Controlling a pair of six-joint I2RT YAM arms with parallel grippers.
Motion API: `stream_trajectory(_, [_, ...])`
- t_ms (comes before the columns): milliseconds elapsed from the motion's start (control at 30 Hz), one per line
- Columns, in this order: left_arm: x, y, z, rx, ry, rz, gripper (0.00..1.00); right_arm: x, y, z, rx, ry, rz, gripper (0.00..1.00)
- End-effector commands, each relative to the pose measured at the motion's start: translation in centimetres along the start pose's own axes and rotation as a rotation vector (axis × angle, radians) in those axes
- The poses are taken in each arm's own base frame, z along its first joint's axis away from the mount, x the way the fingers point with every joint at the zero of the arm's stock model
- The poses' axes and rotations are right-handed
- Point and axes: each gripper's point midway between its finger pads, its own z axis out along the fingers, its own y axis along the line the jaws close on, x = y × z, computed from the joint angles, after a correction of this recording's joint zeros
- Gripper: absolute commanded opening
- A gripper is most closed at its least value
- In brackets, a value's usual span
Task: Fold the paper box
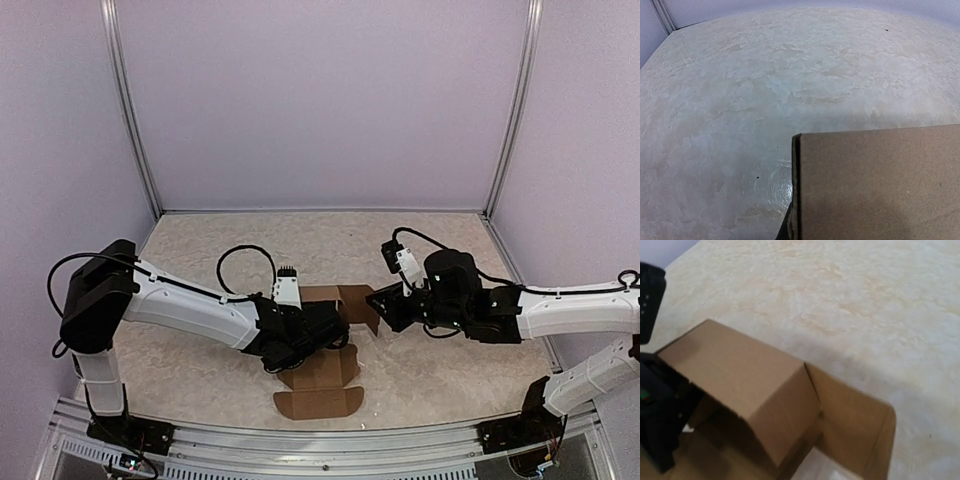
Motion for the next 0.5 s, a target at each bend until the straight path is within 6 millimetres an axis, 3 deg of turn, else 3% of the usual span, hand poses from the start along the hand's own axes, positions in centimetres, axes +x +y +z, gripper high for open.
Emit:
stream_trajectory(0, [1.6,0.2,0.1,-0.009,0.076,-0.026,0.0,-0.8,0.5,1.2,-0.015,0.0,0.04,0.25])
stream_trajectory(167, [2.0,0.4,0.3,0.035,0.127,-0.04,0.0,-1.3,-0.2,0.3,0.028,-0.002,-0.016,0.42])
stream_trajectory(333, [2.4,0.4,0.5,0.129,0.202,-0.061,0.0,-2.4,-0.4,-2.6,0.031,-0.031,-0.078,0.59])
stream_trajectory(467, [2.3,-0.3,0.1,0.232,0.273,-0.062,0.0,-1.8,-1.1,-4.4,0.045,0.007,-0.105,0.69])
